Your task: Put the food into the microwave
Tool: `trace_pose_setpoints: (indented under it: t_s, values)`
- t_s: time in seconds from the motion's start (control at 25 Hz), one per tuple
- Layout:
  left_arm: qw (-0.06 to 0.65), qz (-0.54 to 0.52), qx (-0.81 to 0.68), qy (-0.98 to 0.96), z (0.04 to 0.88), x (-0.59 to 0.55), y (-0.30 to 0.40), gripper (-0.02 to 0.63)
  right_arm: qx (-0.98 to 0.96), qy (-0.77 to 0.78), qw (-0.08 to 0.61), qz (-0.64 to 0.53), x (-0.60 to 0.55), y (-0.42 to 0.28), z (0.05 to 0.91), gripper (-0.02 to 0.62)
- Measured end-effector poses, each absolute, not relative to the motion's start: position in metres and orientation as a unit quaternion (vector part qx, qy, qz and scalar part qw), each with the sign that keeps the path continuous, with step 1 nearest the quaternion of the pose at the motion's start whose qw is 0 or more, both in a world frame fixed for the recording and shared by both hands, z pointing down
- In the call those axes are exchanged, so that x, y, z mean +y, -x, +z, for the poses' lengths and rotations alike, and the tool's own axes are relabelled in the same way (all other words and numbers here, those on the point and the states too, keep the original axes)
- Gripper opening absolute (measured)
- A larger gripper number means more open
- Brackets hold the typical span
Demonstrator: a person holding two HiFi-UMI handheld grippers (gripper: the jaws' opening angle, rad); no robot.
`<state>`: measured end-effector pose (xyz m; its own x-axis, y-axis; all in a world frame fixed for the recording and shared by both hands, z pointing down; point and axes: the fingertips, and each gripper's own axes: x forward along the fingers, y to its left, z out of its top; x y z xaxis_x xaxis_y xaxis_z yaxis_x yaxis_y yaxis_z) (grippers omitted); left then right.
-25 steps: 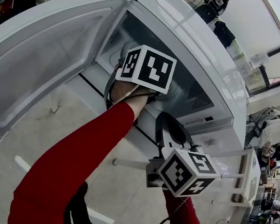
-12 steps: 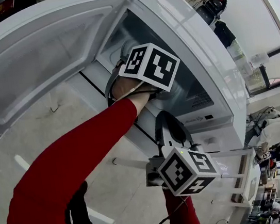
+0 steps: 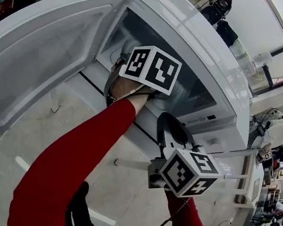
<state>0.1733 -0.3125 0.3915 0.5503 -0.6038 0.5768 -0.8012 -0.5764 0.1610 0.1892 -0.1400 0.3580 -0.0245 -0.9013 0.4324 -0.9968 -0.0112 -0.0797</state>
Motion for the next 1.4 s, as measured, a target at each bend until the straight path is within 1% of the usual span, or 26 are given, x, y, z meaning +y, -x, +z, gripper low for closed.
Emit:
trace_pose_setpoints:
  t_s: [0.12, 0.24, 0.28, 0.36, 0.4, 0.52, 0.76, 1.2, 1.4]
  values:
    - [0.219, 0.216, -0.399, -0.864, 0.39, -0.312, -0.173, 0.166, -0.692, -0.686, 0.127, 0.187, -0.141, -0.188, 0.361, 0.014]
    - [0.242, 0.152, -0.391, -0.875, 0.376, -0.314, -0.161, 0.147, -0.696, -0.683, 0.124, 0.185, -0.143, -0.183, 0.363, 0.014]
    - [0.244, 0.137, -0.394, -0.876, 0.373, -0.314, -0.153, 0.133, -0.698, -0.681, 0.123, 0.184, -0.143, -0.18, 0.364, 0.014]
    - [0.243, 0.131, -0.399, -0.874, 0.375, -0.308, -0.137, 0.052, -0.701, -0.679, 0.123, 0.181, -0.14, -0.179, 0.365, 0.014]
    - [0.239, 0.125, -0.395, -0.878, 0.375, -0.305, -0.133, 0.029, -0.701, -0.679, 0.121, 0.18, -0.139, -0.178, 0.365, 0.014]
    - [0.223, 0.086, -0.368, -0.899, 0.368, -0.298, -0.12, 0.011, -0.702, -0.681, 0.099, 0.183, -0.139, -0.168, 0.365, 0.014]
    - [0.241, 0.041, -0.325, -0.914, 0.345, -0.271, -0.095, 0.009, -0.712, -0.674, 0.081, 0.179, -0.137, -0.159, 0.345, 0.014]
    - [0.2, 0.081, -0.261, -0.941, 0.324, -0.193, -0.096, 0.009, -0.708, -0.676, 0.036, 0.201, -0.103, -0.148, 0.331, 0.014]
    - [0.212, 0.081, -0.242, -0.943, 0.32, -0.161, -0.094, 0.009, -0.707, -0.675, 0.02, 0.21, -0.078, -0.146, 0.322, 0.014]
